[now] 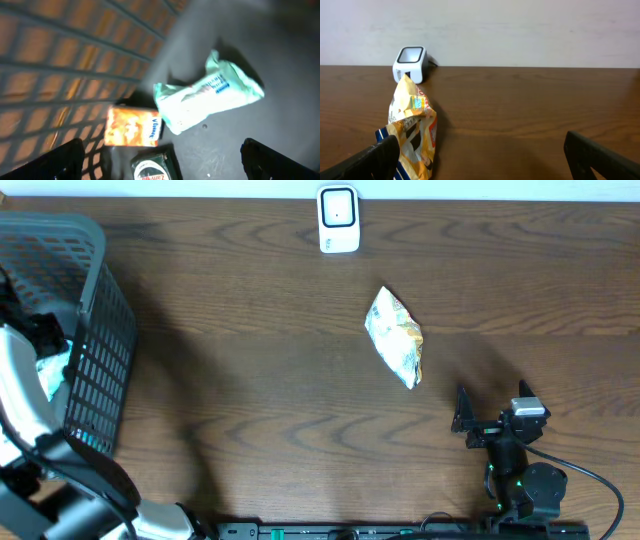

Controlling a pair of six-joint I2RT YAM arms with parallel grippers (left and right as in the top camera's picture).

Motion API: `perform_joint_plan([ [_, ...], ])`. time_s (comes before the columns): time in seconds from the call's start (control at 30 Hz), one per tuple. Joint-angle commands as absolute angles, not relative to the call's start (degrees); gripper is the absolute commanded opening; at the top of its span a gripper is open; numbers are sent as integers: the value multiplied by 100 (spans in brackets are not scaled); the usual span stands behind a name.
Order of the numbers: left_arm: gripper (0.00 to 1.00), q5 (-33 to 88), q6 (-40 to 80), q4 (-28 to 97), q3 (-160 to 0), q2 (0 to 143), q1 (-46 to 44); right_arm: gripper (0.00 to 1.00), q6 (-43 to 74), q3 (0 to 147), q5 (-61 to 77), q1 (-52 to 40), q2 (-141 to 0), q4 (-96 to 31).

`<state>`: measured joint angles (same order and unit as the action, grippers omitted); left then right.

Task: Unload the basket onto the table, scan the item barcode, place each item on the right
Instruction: 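Return the left gripper to the basket and grasp the green wipes pack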

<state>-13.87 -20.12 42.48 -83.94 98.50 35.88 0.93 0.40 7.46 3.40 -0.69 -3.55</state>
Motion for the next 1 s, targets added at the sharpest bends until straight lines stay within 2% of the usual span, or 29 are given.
perform_joint_plan([
  [0.0, 98, -1286, -3033, 4272, -8267, 10307, 3594, 99, 56, 32, 718, 296, -34, -375],
  [0.27, 99, -1212, -3153, 3874, -8267, 11126, 3599, 99, 56, 32, 718, 296, -34, -375],
  [0.43, 99, -445, -3282, 3715, -8267, 11566, 3599, 99, 56, 32, 718, 296, -34, -375],
  [0.67, 100, -360, -3358, 3573, -8267, 11789, 3710, 99, 56, 32, 718, 296, -34, -375],
  [0.73, 95, -355, -3323, 3524, -8267, 11793, 3767, 99, 56, 32, 718, 296, -34, -375],
  [0.9, 69, -342, -2993, 3509, -8267, 11793, 3857, 99, 56, 32, 718, 296, -34, -375],
  [0.97, 67, -342, -2834, 3511, -8267, 11791, 3857, 100, 56, 32, 718, 296, -34, -375],
])
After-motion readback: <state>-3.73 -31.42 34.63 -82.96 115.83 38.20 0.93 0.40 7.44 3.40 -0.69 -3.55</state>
